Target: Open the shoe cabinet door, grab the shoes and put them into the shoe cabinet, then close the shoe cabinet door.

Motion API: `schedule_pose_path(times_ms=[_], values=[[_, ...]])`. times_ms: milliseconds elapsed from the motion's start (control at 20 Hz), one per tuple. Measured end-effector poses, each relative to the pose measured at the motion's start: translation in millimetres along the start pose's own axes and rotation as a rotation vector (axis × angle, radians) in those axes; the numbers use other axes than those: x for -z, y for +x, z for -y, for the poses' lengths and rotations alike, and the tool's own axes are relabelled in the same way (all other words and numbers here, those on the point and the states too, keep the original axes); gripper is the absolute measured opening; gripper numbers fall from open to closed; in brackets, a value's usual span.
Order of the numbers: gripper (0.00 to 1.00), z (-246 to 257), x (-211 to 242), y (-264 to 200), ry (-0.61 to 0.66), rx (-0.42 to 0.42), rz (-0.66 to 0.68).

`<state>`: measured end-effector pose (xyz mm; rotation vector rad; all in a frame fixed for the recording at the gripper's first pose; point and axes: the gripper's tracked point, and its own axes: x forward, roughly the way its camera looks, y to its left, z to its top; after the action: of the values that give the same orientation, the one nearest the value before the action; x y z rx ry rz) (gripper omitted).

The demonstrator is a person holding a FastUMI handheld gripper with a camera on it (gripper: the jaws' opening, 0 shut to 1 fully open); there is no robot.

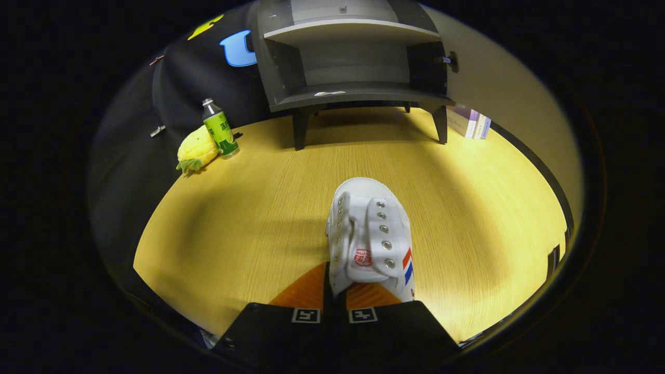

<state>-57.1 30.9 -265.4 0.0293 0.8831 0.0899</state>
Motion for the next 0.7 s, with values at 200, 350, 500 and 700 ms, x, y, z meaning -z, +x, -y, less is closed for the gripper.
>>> schedule_pose_path(times_ms=[200, 350, 500, 700], values=[[0.05, 3, -21, -10, -0.054, 0.020, 0.044], [0.05, 2, -45, -23, -0.045, 0.021, 0.076], [0.05, 1, -69, -38, -0.058, 0.026, 0.104], [0.05, -7, -106, -60, -0.055, 0.035, 0.170]])
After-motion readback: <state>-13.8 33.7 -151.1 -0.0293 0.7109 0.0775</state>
